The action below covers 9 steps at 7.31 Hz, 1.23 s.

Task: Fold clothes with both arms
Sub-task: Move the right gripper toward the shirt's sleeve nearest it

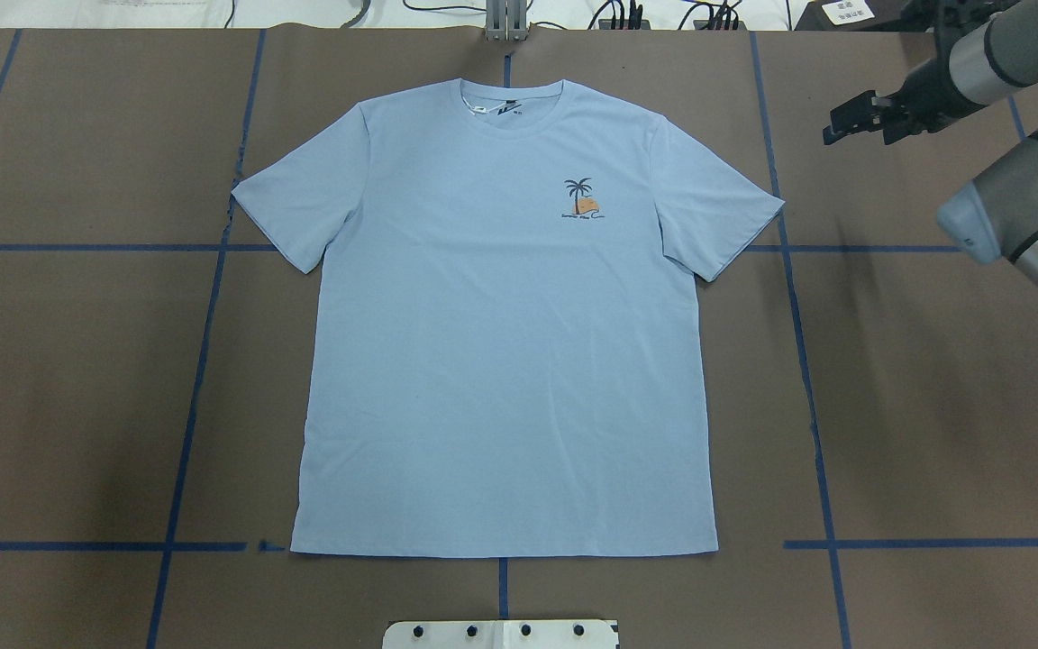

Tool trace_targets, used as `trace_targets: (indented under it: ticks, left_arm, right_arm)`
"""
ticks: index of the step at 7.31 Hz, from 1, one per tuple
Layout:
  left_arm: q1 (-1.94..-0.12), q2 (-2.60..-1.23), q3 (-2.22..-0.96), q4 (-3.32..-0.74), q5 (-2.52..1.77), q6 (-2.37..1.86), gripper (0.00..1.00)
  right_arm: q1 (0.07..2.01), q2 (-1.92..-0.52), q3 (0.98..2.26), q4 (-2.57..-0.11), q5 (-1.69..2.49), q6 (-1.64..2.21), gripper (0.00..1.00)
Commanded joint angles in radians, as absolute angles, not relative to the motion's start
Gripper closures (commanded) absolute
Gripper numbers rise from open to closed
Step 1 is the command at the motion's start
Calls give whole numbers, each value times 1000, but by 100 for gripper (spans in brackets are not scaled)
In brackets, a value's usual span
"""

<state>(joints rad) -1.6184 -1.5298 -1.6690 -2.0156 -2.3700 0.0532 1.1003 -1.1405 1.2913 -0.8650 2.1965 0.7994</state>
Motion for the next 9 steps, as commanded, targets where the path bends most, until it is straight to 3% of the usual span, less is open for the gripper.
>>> trace_targets:
  ticks: [1, 2, 3, 4, 7, 9]
  left_arm:
    - [-1617, -1529, -1669, -2016, -2372, 55, 0]
    - [-1617, -1529, -1669, -2016, -2372, 55, 0]
    - [-1617, -1529, -1669, -2016, -2372, 55, 0]
    - [-1618, -1529, -1669, -2016, -2372, 55, 0]
    - [-1617, -1529, -1669, -2016, -2372, 55, 0]
    - [-1617, -1529, -1669, -2016, -2372, 57, 0]
  right_arm:
    - [1005, -1135, 1276, -775, 2053, 926, 0]
    - [956, -1134, 1260, -766, 1954, 930, 0]
    - [942, -1134, 1256, -764, 1942, 946, 20]
    - [913, -1135, 1253, -764, 1933, 946, 30]
    - [885, -1141, 1232, -764, 1911, 945, 34]
    - [885, -1147, 1233, -764, 1911, 945, 44]
